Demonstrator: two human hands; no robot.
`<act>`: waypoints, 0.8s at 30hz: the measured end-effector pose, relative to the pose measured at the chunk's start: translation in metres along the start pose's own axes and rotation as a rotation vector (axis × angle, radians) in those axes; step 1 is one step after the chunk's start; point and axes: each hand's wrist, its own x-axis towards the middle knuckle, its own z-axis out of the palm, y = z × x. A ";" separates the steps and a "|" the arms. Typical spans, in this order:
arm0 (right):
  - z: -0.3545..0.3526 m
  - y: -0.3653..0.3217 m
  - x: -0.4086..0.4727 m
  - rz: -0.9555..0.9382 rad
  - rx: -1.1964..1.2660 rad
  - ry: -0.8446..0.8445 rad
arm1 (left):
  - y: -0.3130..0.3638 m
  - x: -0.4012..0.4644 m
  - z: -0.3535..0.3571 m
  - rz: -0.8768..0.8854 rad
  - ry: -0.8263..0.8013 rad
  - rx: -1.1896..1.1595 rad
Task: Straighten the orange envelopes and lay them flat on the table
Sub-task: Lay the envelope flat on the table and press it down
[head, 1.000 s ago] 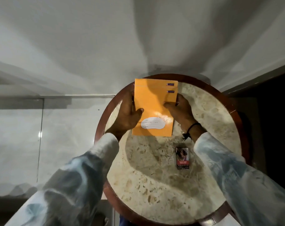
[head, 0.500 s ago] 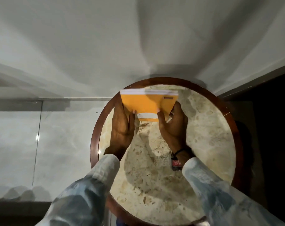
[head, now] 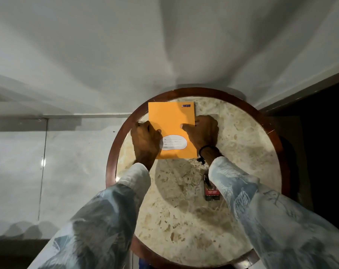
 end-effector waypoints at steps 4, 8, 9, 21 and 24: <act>-0.010 0.003 -0.006 0.012 0.014 -0.023 | 0.011 -0.013 0.004 -0.019 0.050 0.068; -0.034 0.034 -0.047 0.043 -0.015 0.064 | 0.026 -0.030 0.017 0.284 0.182 0.276; -0.037 0.047 -0.063 0.051 -0.032 0.070 | 0.028 -0.032 0.024 0.356 0.132 0.303; -0.033 0.089 -0.087 0.092 -0.045 0.078 | 0.003 -0.019 0.071 0.413 -0.018 0.576; -0.037 0.067 -0.032 0.015 -0.020 0.188 | 0.002 -0.018 0.072 0.420 -0.011 0.598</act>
